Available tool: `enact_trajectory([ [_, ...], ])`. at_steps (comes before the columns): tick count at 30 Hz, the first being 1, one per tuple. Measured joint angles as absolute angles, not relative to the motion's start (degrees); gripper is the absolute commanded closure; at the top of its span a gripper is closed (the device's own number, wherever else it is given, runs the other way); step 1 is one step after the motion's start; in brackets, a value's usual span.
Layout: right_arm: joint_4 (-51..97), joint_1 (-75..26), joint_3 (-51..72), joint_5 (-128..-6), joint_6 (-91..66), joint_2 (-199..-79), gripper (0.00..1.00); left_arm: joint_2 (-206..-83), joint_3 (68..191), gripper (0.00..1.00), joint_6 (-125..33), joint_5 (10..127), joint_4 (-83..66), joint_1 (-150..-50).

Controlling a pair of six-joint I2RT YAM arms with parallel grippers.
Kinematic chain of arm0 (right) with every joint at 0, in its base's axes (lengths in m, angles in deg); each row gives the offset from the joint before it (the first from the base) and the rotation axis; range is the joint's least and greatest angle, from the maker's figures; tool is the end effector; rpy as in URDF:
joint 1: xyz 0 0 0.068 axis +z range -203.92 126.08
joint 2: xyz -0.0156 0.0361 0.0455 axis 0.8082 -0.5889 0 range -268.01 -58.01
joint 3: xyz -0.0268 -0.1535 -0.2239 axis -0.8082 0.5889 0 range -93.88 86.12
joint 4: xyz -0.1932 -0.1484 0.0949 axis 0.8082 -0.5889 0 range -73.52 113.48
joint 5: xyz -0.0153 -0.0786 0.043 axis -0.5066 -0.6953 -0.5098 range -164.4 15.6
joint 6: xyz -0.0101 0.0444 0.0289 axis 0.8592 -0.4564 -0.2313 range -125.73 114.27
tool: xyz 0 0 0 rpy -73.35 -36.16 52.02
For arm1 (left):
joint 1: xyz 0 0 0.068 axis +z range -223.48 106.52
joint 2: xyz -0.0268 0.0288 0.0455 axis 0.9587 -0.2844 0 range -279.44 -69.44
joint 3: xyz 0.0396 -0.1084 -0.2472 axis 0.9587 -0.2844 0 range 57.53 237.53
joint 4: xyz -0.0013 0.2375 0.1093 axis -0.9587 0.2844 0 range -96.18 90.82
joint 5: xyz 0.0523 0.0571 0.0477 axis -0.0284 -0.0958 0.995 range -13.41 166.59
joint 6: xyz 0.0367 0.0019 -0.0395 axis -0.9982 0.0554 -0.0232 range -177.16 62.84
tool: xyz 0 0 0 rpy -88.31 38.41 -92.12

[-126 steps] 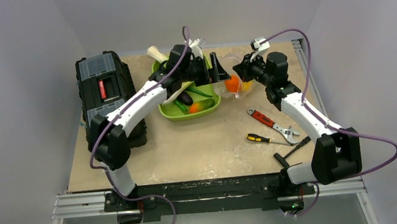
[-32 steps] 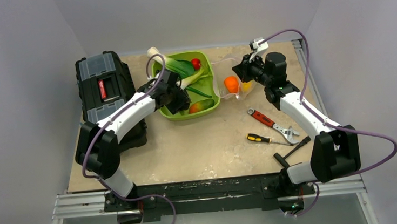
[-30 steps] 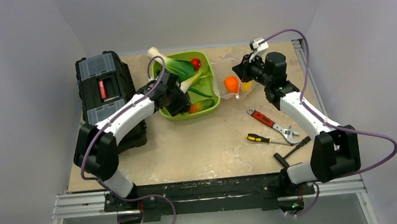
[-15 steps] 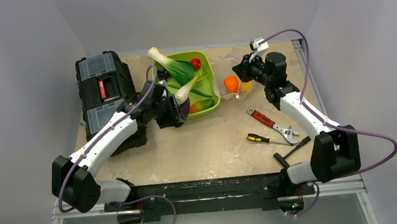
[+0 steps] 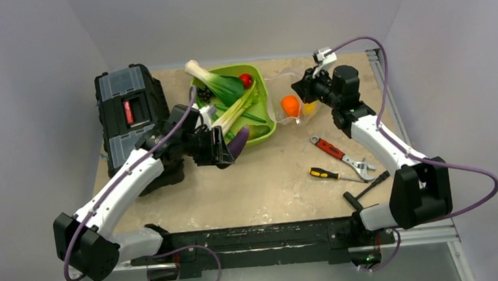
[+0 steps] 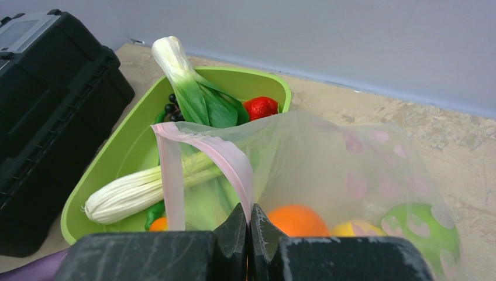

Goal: Place the food in the zip-top bag and seal the zipper
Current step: Pick up the fake vegetable from the bin, then place the fake vegetable in the zipper food storage bag.

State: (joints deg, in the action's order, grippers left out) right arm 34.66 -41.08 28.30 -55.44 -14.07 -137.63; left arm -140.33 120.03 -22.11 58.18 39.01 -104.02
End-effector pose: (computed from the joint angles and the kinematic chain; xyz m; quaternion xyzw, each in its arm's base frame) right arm 0.3173 0.0841 0.3181 -0.1349 0.7543 0.2403 0.5959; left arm 0.2084 -0.1361 0.2998 0.0131 0.9389 -0.2948 0.1771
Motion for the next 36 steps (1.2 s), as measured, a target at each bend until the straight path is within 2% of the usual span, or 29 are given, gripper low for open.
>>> enact_trajectory([
  [7,34.66,-41.08,28.3,-55.36,-14.07,-137.63,1.0,-140.51,124.03,1.0,-23.27,48.56,35.62,-104.05],
  [19,34.68,-41.08,28.3,-54.96,-14.05,-137.63,1.0,-157.45,141.58,0.99,-16.78,40.19,27.38,-105.6],
  [25,34.75,-41.21,28.47,-54.87,-13.81,-137.56,1.0,-165.43,147.0,0.89,-13.61,39.29,27.99,-106.04],
  [32,34.93,-41.12,28.52,-53.93,-13.79,-137.49,1.0,-171.42,151.81,0.84,-10.18,40.06,29.09,-106.01],
  [36,34.95,-41.08,28.52,-53.85,-13.75,-137.47,1.0,-175.09,155.78,0.7,-8.63,40.82,30.13,-106.04],
])
